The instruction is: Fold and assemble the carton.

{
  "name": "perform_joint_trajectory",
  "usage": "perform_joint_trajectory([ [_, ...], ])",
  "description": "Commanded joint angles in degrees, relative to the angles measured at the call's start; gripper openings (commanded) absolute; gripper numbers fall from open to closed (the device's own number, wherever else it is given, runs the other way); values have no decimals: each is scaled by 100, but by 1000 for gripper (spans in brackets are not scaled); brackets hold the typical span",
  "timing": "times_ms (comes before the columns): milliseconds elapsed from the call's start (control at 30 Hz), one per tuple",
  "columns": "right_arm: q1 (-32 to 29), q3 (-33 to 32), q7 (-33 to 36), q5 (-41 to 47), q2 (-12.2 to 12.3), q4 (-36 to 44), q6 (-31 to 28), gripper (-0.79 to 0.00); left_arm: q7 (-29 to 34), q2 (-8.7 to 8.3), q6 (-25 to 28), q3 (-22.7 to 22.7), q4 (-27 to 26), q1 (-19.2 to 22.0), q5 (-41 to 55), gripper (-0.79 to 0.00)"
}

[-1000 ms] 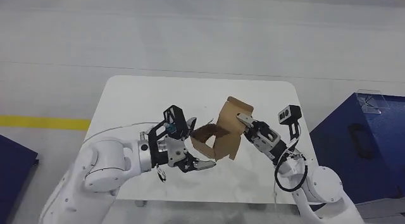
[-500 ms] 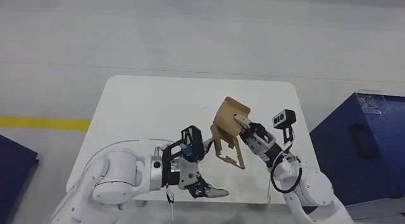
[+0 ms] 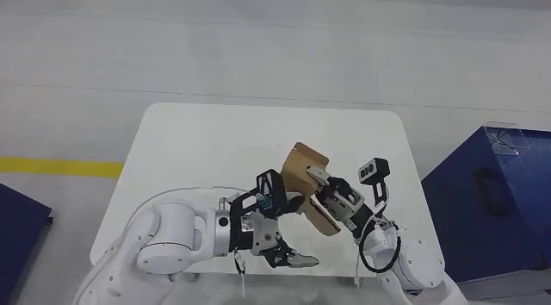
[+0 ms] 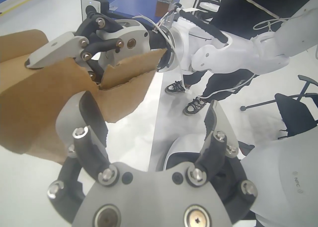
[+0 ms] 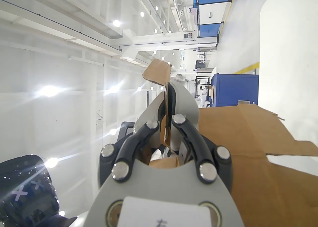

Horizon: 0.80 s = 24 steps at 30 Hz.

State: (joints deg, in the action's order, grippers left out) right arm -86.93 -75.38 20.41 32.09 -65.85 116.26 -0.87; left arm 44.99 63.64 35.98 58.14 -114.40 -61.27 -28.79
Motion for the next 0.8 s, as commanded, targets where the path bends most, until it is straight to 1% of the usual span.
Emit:
perform_joint_trajectory([
  [0,0,0,0,-1,0,-1,-1,-785,7,-2,-2,5,-4,-2,3,0],
  [167,-2,-11,-81,129,-9,-20,33,-785,7,-2,-2,5,-4,-2,3,0],
  [200,24,-41,-165,345,-22,-33,96,-785,7,-2,-2,5,-4,-2,3,0],
  [300,177,-214,-359,1155,-56,-164,366,-785,-228,-32,-123,208,-66,-139,-208,0],
  [367,277,-300,-314,1700,-67,-321,675,-785,-367,-54,-185,351,-91,-258,-188,0],
  [400,407,-421,-309,2093,-71,-532,927,-785,-419,-73,-180,451,-109,-337,-157,0],
  [533,693,-609,-324,2680,-75,-976,1458,-785,-511,-119,-178,690,-220,-480,-337,0],
  [567,748,-641,-367,2775,-76,-1032,1580,-785,-546,-130,-217,767,-259,-508,-450,0],
  [633,766,-649,-379,2788,-75,-1042,1614,-785,-762,-152,-404,1025,-434,-604,-650,0],
  [767,766,-649,-379,2788,-75,-1042,1614,-785,-762,-152,-404,1025,-434,-604,-650,0],
])
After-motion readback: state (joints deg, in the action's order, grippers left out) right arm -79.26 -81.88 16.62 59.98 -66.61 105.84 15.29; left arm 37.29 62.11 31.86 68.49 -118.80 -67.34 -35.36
